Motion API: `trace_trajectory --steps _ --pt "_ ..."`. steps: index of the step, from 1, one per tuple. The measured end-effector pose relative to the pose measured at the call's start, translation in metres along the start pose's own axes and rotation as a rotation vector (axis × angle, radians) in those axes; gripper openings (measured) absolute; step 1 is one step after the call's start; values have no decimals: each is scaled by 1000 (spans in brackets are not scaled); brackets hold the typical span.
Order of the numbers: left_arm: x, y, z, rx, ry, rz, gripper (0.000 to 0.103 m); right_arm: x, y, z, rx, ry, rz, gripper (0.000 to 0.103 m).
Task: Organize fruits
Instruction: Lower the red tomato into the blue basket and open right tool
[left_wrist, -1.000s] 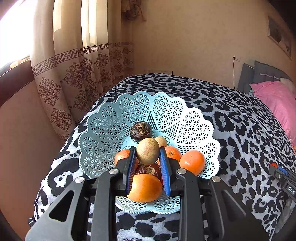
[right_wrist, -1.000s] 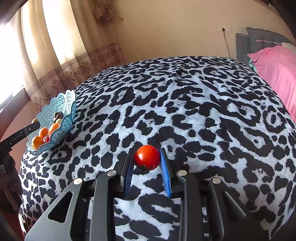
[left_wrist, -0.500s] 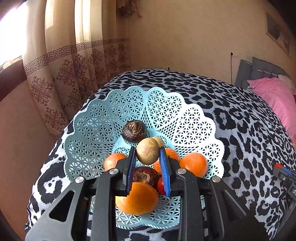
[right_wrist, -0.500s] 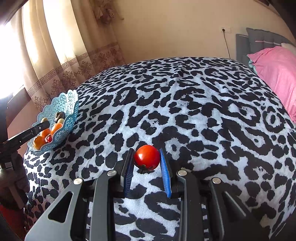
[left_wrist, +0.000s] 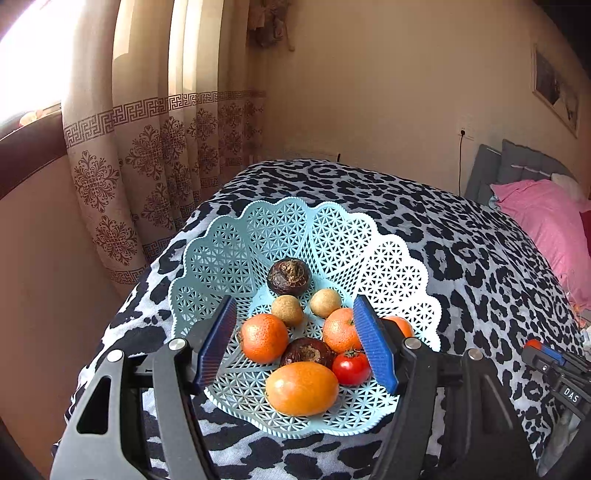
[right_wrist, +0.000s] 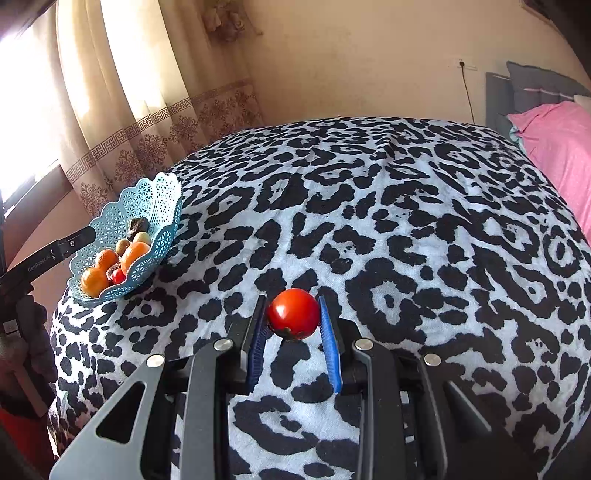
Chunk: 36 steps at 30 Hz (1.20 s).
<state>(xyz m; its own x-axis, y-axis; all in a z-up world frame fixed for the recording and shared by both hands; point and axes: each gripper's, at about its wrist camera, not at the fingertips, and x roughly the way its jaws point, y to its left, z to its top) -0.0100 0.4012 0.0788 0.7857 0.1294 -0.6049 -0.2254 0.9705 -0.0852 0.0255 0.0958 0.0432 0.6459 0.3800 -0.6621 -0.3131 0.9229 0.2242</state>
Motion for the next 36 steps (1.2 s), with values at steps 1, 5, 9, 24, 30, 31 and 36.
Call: trace_trajectory --steps 1,5,9,24,30,31,36 --pt "-2 3 0 -1 -5 5 70 1 4 1 -7 1 4 28" --pt "-11 10 -2 19 -25 38 77 4 23 11 -43 0 27 28" --pt "-18 12 -8 46 -40 56 86 9 46 25 -81 -5 59 28" --pt "-20 25 -24 20 -26 49 89 55 122 66 -175 22 131 28" --pt "-19 31 -23 4 -24 49 89 75 136 69 -205 43 108 28" --pt "-19 31 -23 4 -25 48 89 76 137 70 -210 45 101 28" --pt "-18 30 -23 8 -21 44 89 78 145 71 -243 32 79 28"
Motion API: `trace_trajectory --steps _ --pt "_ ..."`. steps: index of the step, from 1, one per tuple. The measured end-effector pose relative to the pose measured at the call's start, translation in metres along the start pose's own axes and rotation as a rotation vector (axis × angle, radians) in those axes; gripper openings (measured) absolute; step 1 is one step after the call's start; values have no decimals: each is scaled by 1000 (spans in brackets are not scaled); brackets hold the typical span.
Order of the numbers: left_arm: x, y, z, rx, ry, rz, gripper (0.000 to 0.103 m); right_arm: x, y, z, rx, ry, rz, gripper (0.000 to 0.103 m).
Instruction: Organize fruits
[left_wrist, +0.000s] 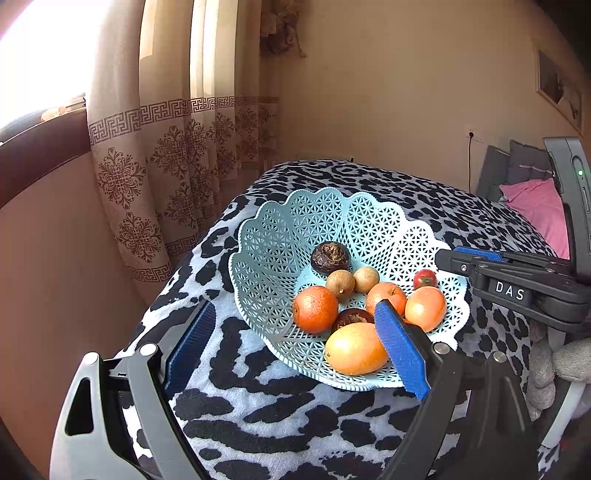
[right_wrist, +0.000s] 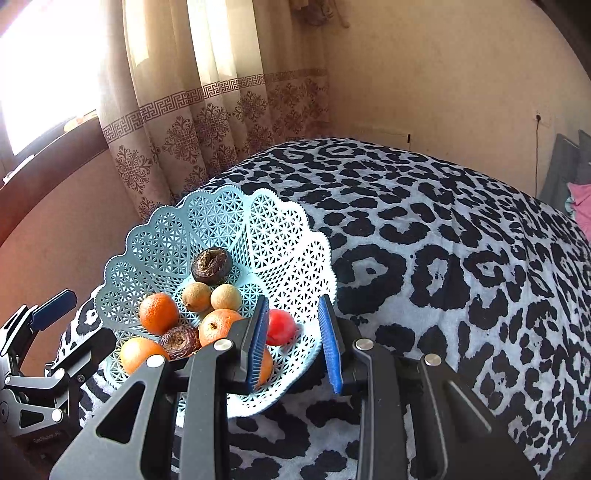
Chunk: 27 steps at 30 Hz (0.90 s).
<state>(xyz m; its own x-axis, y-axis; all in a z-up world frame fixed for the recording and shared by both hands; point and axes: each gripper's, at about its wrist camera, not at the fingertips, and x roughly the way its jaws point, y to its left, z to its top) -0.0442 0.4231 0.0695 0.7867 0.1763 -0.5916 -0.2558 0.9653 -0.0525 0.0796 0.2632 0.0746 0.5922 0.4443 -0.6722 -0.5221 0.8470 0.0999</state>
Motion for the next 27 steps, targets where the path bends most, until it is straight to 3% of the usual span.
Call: trace_trajectory --steps 11,13,16,27 --pt "0 0 0 0 4 0 89 -2 3 -2 -5 -10 -18 29" --pt "0 0 0 0 4 0 95 -4 3 -3 -3 -15 -27 30" --pt "-1 0 0 1 -2 0 96 -7 2 -3 9 -28 -38 50" --pt "-7 -5 0 24 -20 14 100 -20 7 -10 -30 -60 -99 56"
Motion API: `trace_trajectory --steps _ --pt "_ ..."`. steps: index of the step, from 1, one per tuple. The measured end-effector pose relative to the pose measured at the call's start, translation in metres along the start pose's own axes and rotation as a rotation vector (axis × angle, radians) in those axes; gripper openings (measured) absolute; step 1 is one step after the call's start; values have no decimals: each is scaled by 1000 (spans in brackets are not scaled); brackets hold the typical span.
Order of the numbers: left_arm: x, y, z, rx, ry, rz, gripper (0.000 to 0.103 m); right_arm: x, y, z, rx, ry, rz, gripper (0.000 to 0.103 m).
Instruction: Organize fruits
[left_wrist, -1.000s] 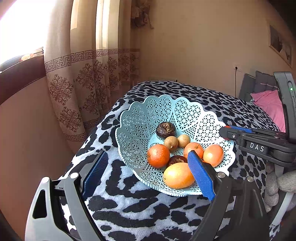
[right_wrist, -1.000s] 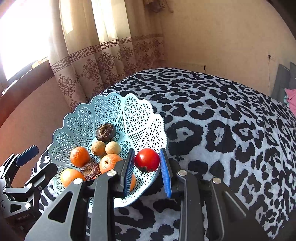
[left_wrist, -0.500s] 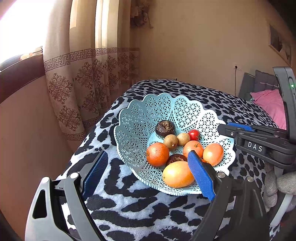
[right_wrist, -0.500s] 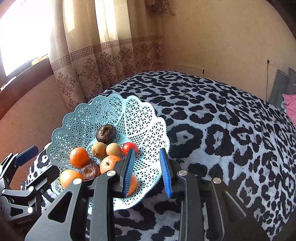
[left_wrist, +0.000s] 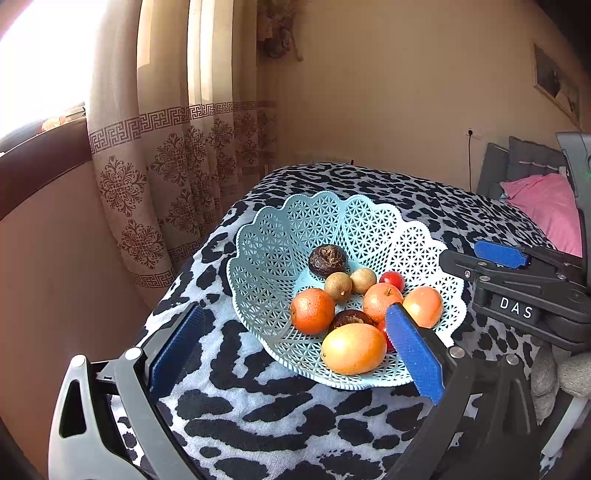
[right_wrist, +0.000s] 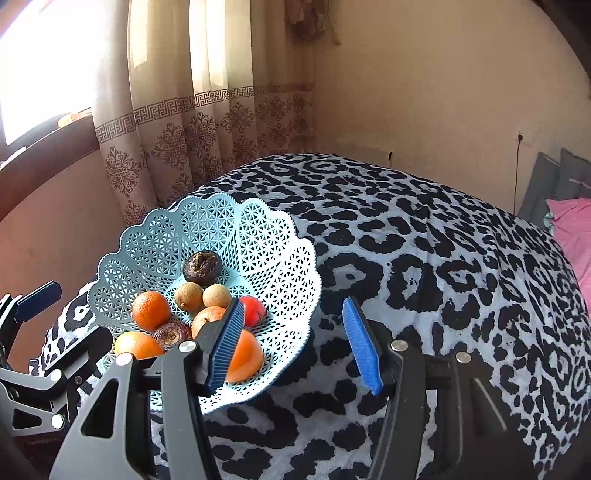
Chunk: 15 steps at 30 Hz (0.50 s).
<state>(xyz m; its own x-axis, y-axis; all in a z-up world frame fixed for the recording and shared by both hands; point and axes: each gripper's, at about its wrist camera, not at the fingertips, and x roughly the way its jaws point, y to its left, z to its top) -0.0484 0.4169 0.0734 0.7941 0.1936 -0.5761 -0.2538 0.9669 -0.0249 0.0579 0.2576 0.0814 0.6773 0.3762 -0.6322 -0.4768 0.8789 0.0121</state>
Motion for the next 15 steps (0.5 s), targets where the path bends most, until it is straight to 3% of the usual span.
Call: trace_trajectory --steps 2,7,15 --pt "-1 -1 0 3 -2 3 100 -2 0 -2 -4 -2 -7 57" --pt "-3 -5 -1 19 2 12 100 -12 -2 -7 4 -18 -37 73" --pt "-11 -10 -1 42 -11 19 100 -24 -8 -16 24 -24 -67 79"
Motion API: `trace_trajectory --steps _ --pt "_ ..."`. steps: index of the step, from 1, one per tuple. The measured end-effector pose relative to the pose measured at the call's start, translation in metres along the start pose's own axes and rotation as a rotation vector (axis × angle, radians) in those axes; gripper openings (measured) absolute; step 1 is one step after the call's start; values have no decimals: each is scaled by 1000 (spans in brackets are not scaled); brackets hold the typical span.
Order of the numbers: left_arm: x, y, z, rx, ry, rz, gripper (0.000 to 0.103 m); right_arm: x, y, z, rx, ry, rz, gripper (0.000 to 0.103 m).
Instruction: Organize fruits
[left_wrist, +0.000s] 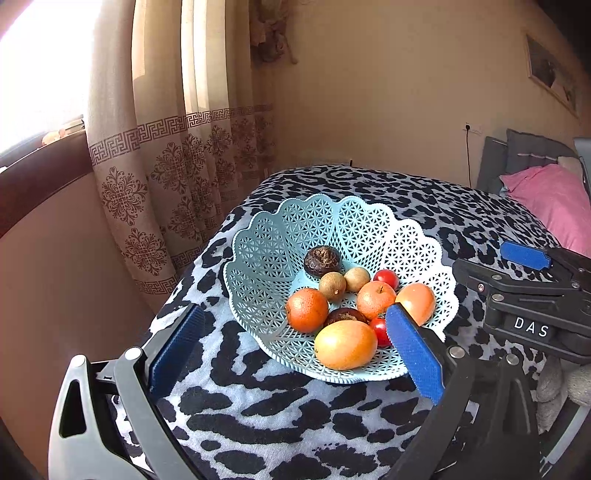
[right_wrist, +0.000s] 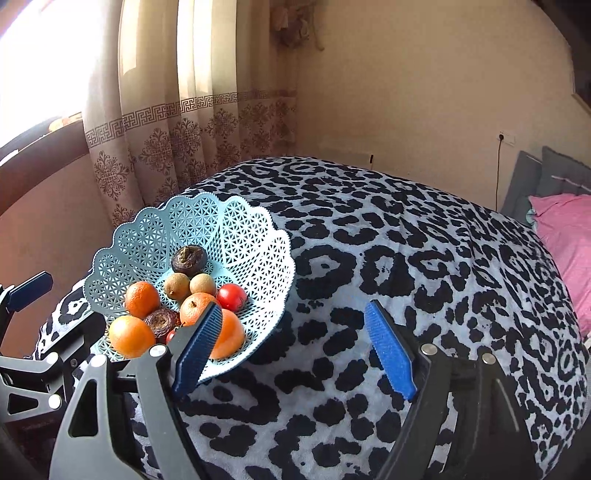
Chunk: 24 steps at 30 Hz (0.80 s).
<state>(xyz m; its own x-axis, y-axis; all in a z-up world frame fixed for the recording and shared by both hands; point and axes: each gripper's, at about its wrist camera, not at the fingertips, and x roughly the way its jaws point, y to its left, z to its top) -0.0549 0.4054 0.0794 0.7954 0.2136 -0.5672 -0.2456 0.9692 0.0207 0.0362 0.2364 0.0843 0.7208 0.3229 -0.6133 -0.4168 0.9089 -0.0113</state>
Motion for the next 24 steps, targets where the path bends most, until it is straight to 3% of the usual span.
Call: trace_trajectory --steps 3,6,24 --pt "-3 -3 0 20 -7 10 100 -7 0 -3 -4 -8 -13 79" --pt "-6 -6 -1 40 -10 12 100 -13 0 -6 -11 -18 -25 87" --pt "-25 -18 -11 131 -30 50 100 -43 5 -37 -71 -48 -116 96"
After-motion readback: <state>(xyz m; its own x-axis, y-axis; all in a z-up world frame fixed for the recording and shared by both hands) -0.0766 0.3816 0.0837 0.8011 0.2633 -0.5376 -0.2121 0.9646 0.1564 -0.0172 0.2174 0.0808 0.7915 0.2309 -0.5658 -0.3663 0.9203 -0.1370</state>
